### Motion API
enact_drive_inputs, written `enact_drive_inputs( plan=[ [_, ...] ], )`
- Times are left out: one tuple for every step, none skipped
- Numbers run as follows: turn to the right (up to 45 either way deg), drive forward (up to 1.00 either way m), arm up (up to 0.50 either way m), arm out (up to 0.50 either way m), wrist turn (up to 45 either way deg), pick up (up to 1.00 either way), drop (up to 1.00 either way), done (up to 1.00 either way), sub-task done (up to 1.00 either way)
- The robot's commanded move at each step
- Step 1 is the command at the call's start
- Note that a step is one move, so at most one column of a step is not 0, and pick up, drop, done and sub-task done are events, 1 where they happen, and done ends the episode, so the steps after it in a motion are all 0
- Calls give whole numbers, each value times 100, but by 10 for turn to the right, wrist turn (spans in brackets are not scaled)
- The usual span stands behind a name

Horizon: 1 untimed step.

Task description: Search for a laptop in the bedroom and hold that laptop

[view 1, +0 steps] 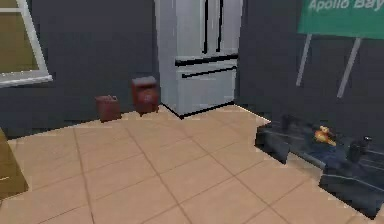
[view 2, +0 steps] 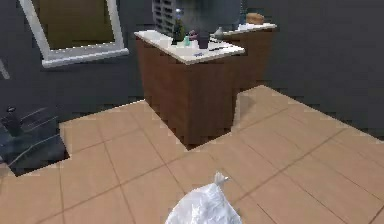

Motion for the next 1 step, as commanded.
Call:
enact_drive_inputs(
  plan=[
    [-450,0,0,0,0,0,0,0,0]
  ],
)
